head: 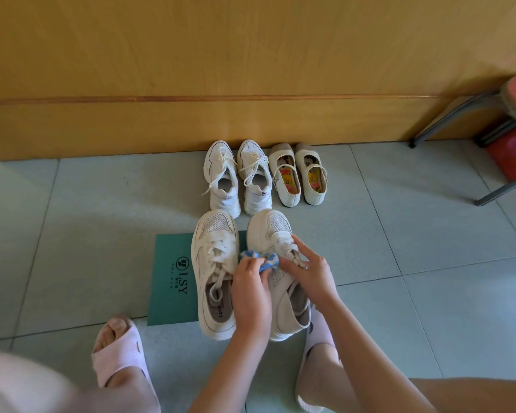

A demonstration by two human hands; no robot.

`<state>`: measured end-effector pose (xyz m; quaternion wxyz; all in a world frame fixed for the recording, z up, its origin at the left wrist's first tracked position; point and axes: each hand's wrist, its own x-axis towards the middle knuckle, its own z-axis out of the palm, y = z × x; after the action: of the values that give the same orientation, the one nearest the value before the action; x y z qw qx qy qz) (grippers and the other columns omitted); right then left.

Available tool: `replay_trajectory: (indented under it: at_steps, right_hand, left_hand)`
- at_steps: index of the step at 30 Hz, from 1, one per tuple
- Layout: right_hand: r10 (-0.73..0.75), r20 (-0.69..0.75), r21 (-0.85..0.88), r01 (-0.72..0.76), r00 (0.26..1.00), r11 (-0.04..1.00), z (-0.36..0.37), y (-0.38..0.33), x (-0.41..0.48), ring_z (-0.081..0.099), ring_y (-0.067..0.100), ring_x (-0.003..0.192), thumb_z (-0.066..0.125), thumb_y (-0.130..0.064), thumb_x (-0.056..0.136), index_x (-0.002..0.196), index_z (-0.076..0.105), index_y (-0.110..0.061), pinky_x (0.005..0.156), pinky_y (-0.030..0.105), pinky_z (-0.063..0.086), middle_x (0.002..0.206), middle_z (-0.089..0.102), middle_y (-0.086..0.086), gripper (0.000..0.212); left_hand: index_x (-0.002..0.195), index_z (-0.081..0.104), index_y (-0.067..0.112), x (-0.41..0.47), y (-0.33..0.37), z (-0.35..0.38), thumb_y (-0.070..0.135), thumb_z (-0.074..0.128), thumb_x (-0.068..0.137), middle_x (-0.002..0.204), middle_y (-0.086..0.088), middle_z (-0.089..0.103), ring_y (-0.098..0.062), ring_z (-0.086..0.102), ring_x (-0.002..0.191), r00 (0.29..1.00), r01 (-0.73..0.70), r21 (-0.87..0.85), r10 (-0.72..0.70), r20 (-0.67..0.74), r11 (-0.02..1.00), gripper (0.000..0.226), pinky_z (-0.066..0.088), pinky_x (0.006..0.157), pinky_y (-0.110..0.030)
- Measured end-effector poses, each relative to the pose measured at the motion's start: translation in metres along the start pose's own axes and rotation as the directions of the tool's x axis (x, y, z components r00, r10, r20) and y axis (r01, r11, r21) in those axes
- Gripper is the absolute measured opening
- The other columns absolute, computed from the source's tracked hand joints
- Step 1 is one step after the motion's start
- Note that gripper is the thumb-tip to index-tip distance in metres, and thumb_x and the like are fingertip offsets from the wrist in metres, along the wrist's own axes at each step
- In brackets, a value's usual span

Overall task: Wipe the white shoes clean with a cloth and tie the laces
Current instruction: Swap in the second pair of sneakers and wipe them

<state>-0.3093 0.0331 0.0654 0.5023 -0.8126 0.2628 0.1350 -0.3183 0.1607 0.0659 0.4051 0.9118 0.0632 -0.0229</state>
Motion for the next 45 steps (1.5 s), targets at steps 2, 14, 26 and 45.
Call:
replay_trajectory:
  at_steps: [2, 14, 26, 45]
  right_hand:
    - [-0.006, -0.003, 0.004, 0.006, 1.0, 1.0, 0.0, -0.001, -0.001, 0.063, 0.009, 0.097, 0.072, -0.043, 0.076, 0.136, 0.043, -0.045, 0.076, 0.023, 0.052, 0.119, 0.065, -0.005, 0.066]
    - [0.021, -0.053, 0.046, -0.018, 0.998, 0.999, 0.002, -0.001, -0.004, 0.063, 0.011, 0.096, 0.072, -0.039, 0.077, 0.134, 0.043, -0.047, 0.077, 0.033, 0.058, 0.126, 0.061, -0.004, 0.064]
    - [-0.019, -0.063, -0.111, 0.012, 0.998, 0.994, 0.009, -0.009, -0.007, 0.063, 0.008, 0.083, 0.069, -0.042, 0.079, 0.136, 0.04, -0.047, 0.066, 0.031, 0.058, 0.129, 0.058, -0.005, 0.064]
    - [0.013, -0.051, -0.216, -0.024, 0.999, 0.976, 0.015, -0.015, -0.005, 0.065, 0.011, 0.077, 0.066, -0.047, 0.08, 0.137, 0.033, -0.051, 0.066, 0.038, 0.06, 0.13, 0.058, 0.0, 0.066]
  left_hand:
    - [0.106, 0.067, 0.011, -0.01, -0.002, 0.0, 0.013, 0.065, 0.086, 0.102, -0.002, 0.065, -0.018, 0.062, 0.093, 1.0, -0.02, -0.01, 0.02, 0.002, 1.0, 0.02, 0.045, 0.075, -0.022]
    - [0.105, 0.069, 0.012, -0.044, -0.01, -0.005, 0.022, 0.072, 0.081, 0.102, 0.003, 0.064, -0.01, 0.061, 0.096, 1.0, 0.009, -0.161, -0.006, 0.023, 0.987, 0.026, 0.051, 0.086, -0.025]
    - [0.104, 0.067, 0.012, -0.062, -0.011, -0.007, 0.03, 0.066, 0.085, 0.103, 0.004, 0.061, -0.009, 0.06, 0.095, 0.994, -0.015, -0.085, 0.024, 0.102, 0.996, 0.026, 0.053, 0.083, -0.026]
    - [0.113, 0.063, 0.016, -0.095, -0.029, -0.019, 0.028, 0.061, 0.089, 0.105, 0.005, 0.061, -0.009, 0.058, 0.095, 0.944, 0.208, -0.163, -0.155, 0.291, 0.964, 0.027, 0.049, 0.085, -0.023]
